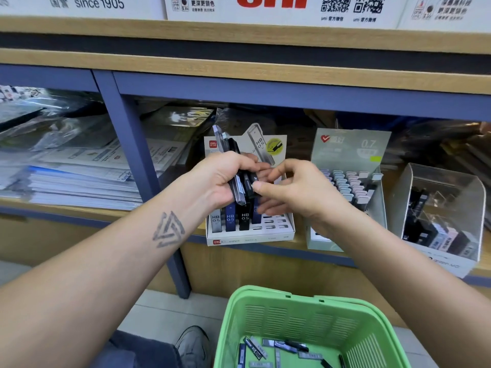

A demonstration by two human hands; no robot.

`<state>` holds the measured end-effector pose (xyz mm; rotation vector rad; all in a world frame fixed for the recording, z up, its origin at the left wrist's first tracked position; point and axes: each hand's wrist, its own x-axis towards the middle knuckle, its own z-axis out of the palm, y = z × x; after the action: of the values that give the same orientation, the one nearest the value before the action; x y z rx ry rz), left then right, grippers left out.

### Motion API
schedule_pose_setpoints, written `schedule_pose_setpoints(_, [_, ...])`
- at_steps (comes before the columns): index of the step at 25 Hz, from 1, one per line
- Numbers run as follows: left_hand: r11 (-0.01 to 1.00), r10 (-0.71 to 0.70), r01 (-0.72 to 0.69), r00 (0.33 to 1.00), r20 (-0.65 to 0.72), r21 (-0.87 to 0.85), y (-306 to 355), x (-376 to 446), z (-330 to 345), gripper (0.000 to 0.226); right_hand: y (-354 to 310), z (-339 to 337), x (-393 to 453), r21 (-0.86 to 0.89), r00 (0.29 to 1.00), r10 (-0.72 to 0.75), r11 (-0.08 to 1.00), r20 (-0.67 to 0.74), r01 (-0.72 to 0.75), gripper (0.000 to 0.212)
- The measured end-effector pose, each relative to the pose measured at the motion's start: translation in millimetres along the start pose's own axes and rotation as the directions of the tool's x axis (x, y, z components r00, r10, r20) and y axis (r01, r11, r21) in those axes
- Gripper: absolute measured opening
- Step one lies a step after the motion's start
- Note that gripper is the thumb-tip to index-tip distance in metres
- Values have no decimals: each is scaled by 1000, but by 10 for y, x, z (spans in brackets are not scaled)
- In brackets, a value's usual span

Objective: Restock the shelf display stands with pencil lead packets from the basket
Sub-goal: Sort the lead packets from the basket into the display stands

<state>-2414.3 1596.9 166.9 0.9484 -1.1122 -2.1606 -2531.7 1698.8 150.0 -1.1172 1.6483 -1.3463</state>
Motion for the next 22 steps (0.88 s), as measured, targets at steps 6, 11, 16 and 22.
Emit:
schedule_pose_setpoints(6, [999,-32,33,999,29,-35,65,12,42,16,-15,-232,-10,22,994,-17,1000,-103,20,25])
schedule_pose_setpoints(11, [995,-44,41,999,28,94,78,15,66,9,37,-500,-49,9,992,-67,998,-108,68,20])
schedule_pose_setpoints(16, [988,-71,61,995,72,141,17,21,294,10,81,-712,-71,-28,987,-117,993,-109,115,20])
schedule_pose_setpoints(22, [970,-39,18,996,83,243,-104,123,548,9,124,-1118,-104,-149,968,-178,977,-175,153,24])
